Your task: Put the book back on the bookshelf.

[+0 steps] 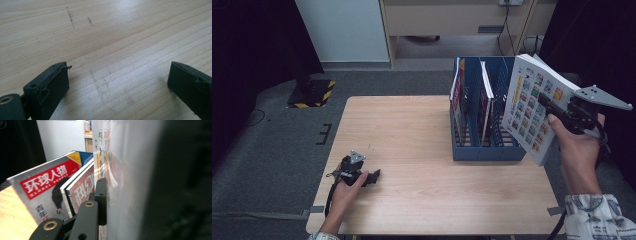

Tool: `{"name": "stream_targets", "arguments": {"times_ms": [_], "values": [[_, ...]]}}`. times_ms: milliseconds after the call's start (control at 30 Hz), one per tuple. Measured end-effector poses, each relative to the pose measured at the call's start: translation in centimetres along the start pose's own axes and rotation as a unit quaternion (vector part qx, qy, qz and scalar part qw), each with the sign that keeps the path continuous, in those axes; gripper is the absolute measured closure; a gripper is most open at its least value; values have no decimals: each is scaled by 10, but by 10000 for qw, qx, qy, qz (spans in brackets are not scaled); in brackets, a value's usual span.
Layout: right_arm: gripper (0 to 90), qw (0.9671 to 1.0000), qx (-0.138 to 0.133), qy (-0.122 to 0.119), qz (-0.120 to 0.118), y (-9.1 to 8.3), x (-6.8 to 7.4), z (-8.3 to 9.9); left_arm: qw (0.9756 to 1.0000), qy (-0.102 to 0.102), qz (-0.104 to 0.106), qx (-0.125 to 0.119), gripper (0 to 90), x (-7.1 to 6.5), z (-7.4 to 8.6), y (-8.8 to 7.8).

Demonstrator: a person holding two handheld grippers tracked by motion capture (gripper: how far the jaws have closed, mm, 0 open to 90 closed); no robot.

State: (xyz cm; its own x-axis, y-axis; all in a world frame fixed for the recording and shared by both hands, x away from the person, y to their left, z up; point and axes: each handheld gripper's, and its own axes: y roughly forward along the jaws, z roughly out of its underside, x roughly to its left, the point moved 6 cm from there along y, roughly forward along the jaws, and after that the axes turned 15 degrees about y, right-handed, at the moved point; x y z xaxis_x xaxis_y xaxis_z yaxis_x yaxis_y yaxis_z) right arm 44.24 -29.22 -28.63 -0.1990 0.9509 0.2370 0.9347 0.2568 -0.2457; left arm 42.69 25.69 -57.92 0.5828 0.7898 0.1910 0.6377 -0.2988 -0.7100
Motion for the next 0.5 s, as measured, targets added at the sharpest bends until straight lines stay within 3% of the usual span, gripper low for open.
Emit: {"name": "stream_targets", "arguments": {"times_ms": [500], "values": [[740, 9989, 7, 202, 427, 41, -8, -4, 10000, -12, -8, 5, 24, 0, 0, 0]]}}
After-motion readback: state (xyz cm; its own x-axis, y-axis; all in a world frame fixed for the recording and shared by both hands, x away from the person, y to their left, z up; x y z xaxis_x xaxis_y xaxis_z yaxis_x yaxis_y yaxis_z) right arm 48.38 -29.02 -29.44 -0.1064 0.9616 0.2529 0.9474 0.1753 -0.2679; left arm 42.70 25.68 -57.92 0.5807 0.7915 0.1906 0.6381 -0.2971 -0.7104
